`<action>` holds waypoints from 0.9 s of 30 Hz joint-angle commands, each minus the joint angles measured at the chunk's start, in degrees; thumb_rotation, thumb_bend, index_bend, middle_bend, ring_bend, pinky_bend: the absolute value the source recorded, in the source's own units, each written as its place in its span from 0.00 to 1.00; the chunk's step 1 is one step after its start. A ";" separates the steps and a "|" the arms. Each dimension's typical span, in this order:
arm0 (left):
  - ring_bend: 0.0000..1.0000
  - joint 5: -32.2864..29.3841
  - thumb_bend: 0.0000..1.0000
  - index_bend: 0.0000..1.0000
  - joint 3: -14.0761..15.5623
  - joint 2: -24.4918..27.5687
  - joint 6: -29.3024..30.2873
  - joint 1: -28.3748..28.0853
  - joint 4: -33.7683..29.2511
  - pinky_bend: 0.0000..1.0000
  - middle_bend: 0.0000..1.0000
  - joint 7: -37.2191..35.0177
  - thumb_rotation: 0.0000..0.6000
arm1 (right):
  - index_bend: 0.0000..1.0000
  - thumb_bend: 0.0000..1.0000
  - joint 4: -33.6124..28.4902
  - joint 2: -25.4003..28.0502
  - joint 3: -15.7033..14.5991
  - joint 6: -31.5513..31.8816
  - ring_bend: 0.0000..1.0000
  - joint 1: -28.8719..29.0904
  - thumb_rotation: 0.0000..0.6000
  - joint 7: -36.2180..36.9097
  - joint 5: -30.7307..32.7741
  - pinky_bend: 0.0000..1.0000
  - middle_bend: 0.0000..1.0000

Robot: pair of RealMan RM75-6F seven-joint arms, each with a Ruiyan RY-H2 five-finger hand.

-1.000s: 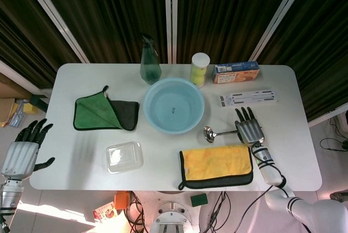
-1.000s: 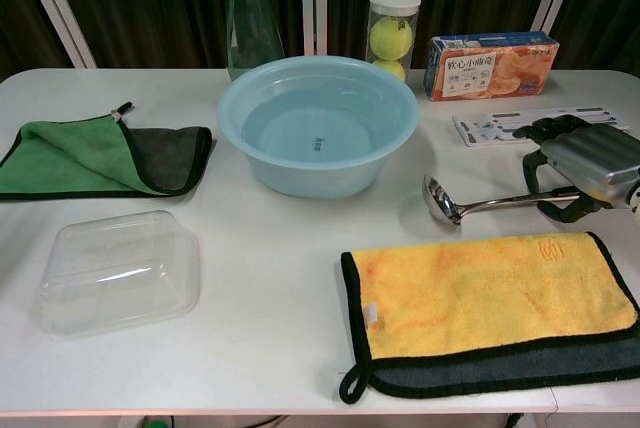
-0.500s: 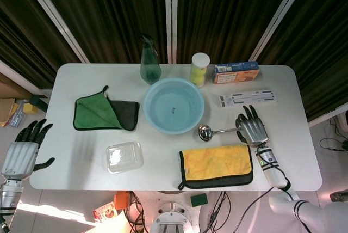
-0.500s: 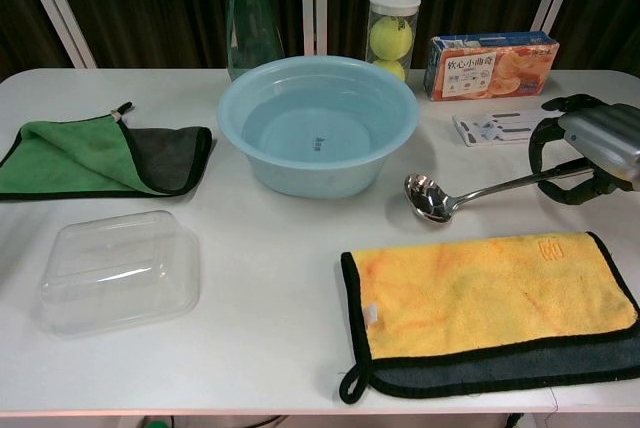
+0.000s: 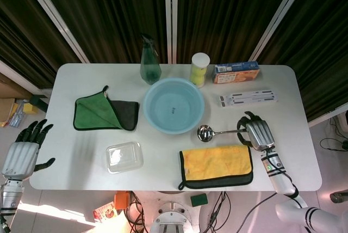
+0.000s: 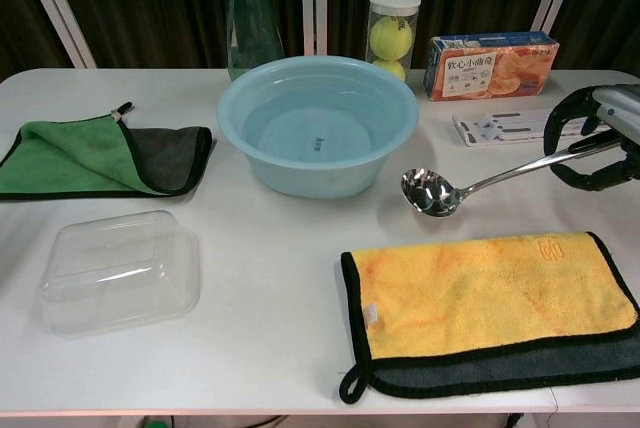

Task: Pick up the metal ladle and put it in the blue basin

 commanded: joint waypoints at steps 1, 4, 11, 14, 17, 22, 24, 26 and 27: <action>0.04 -0.01 0.09 0.12 0.00 0.00 -0.03 -0.02 0.00 0.18 0.05 -0.04 1.00 | 1.00 0.51 -2.11 1.47 0.42 0.95 0.23 -0.43 1.00 1.41 -0.13 0.48 0.41; 0.04 0.00 0.09 0.12 -0.02 0.01 0.01 -0.02 0.03 0.18 0.05 -0.08 1.00 | 1.00 0.52 -4.19 2.65 0.95 1.47 0.28 -0.59 1.00 2.06 0.07 0.57 0.42; 0.04 0.03 0.09 0.12 -0.07 0.04 0.21 0.06 0.07 0.18 0.05 -0.29 1.00 | 1.00 0.53 -10.17 5.28 2.89 2.06 0.44 -0.24 1.00 2.04 0.96 0.71 0.42; 0.04 0.10 0.09 0.12 -0.09 0.01 0.29 0.06 0.18 0.18 0.05 -0.45 1.00 | 1.00 0.53 -12.87 6.06 4.07 2.38 0.51 0.32 1.00 0.72 1.32 0.76 0.42; 0.04 0.17 0.09 0.12 -0.08 0.01 0.32 0.06 0.26 0.18 0.05 -0.60 1.00 | 1.00 0.53 -15.87 6.72 5.34 2.22 0.58 1.12 1.00 -1.06 1.97 0.79 0.42; 0.04 0.32 0.09 0.12 -0.09 0.05 0.55 0.12 0.39 0.18 0.05 -0.93 1.00 | 1.00 0.54 -20.50 6.68 7.74 0.76 0.63 3.12 1.00 -4.76 4.41 0.82 0.43; 0.04 0.36 0.09 0.12 -0.10 0.09 0.61 0.15 0.41 0.18 0.05 -1.06 1.00 | 1.00 0.54 -22.37 6.23 9.02 -0.75 0.65 3.95 1.00 -5.24 7.09 0.82 0.43; 0.04 0.40 0.09 0.12 -0.11 0.16 0.72 0.19 0.39 0.18 0.05 -1.22 1.00 | 1.00 0.56 -24.69 5.60 10.87 -3.34 0.69 5.08 1.00 -5.57 11.85 0.84 0.43; 0.04 0.43 0.09 0.12 -0.10 0.19 0.79 0.22 0.39 0.18 0.05 -1.30 1.00 | 1.00 0.58 -25.32 5.25 11.72 -4.36 0.70 5.67 1.00 -5.92 13.94 0.85 0.44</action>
